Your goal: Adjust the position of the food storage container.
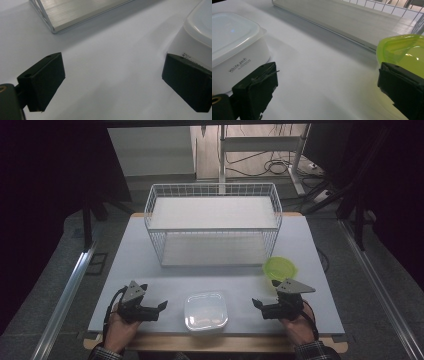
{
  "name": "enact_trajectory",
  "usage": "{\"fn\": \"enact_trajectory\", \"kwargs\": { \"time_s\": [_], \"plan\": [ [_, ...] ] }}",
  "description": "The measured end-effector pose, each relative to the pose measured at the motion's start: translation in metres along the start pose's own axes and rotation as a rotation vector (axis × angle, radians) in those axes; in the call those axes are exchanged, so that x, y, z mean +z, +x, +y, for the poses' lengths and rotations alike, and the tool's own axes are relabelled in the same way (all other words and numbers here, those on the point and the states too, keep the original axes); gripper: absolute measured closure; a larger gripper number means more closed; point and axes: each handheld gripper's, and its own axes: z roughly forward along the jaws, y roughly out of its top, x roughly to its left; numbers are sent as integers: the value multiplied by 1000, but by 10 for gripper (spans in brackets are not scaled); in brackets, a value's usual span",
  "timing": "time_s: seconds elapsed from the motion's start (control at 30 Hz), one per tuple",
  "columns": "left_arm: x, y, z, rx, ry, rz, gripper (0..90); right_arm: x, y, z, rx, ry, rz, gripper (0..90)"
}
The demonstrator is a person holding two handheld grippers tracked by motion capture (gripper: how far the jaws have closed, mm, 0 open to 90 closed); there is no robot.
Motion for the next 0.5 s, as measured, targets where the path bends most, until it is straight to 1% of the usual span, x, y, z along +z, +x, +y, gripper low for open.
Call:
{"fn": "enact_trajectory", "kwargs": {
  "time_s": [0.3, 0.4, 0.5],
  "plan": [
    [0, -1, 0, 0, 9, -1, 42, 2, 3, 0, -7, 9, 9, 30],
    [1, -1, 0, 6, 18, 1, 42, 3, 3, 0, 3, 5, -3, 30],
    [2, -2, 0, 12, 24, 5, 41, 2, 3, 0, 11, -3, -34, 5]
  ]
}}
